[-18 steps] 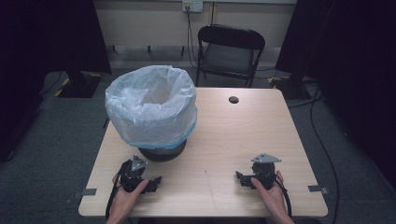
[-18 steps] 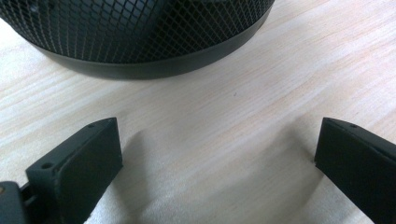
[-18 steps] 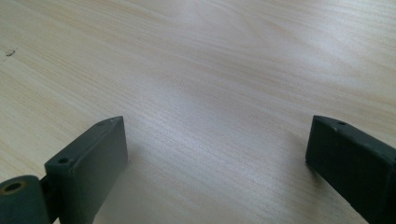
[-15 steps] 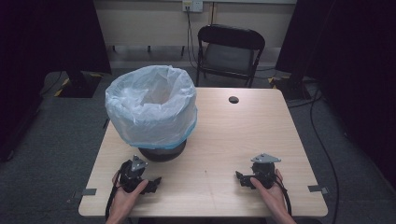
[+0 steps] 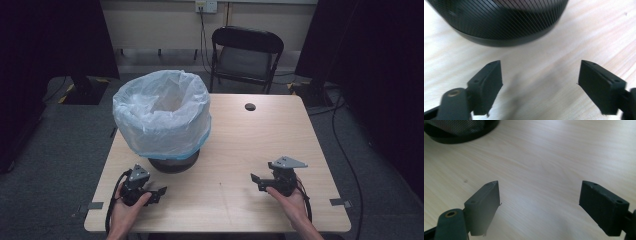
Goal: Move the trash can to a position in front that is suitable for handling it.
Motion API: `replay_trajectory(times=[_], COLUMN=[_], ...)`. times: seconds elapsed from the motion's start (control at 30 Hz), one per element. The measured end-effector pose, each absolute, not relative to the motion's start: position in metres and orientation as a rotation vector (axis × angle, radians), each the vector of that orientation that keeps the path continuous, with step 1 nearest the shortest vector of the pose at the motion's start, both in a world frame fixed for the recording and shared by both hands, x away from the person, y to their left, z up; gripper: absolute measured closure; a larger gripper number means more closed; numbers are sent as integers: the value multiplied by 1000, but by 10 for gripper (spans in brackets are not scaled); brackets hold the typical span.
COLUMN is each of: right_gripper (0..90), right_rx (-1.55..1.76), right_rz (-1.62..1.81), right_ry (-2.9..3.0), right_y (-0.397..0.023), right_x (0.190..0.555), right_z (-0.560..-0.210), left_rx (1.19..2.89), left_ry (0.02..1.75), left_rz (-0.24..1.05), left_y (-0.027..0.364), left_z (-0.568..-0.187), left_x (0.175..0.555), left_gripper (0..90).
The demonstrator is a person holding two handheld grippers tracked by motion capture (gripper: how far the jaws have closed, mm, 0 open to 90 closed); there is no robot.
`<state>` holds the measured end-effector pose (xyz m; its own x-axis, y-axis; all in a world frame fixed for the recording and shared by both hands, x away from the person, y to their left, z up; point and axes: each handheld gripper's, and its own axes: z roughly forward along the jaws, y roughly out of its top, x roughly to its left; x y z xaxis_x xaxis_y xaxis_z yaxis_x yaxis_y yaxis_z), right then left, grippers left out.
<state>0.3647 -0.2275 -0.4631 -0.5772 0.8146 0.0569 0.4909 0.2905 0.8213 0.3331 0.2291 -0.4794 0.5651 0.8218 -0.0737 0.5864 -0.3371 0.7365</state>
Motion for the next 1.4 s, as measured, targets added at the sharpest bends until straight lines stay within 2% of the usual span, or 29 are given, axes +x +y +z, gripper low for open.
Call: replay_trajectory(times=[0.13,0.23,0.3,0.33,0.47,0.7,0.8,0.87,1.0,1.17,1.4], right_gripper=[199,203,221,278,275,347,350,433,432,335,277], right_rx=[1133,1088,1071,1050,1017,958,968,994,1006,1051,1091], right_rz=[1286,1344,1361,1396,1399,1405,1388,1425,1459,1458,1385], right_ry=[2214,2243,2236,2210,2208,2242,2250,2221,2213,2165,2116], right_y=[-217,-207,-204,-198,-183,-159,-151,-148,-139,-128,-108], right_x=[372,381,384,389,400,420,431,437,449,469,489], right_z=[-452,-445,-442,-438,-426,-405,-399,-396,-391,-381,-372], left_rx=[2000,1939,1940,1931,1903,1829,1820,1831,1785,1763,1713], left_ry=[1137,1127,1121,1114,1121,1168,1171,1184,1200,1192,1294], left_rz=[370,341,363,369,380,355,331,390,428,483,530], left_y=[246,256,257,260,268,285,288,294,304,308,315], left_z=[-463,-454,-452,-448,-439,-430,-428,-423,-418,-410,-411], left_x=[336,336,335,335,340,360,366,372,383,392,412], left_gripper=[223,268,263,263,255,225,226,226,236,236,234])
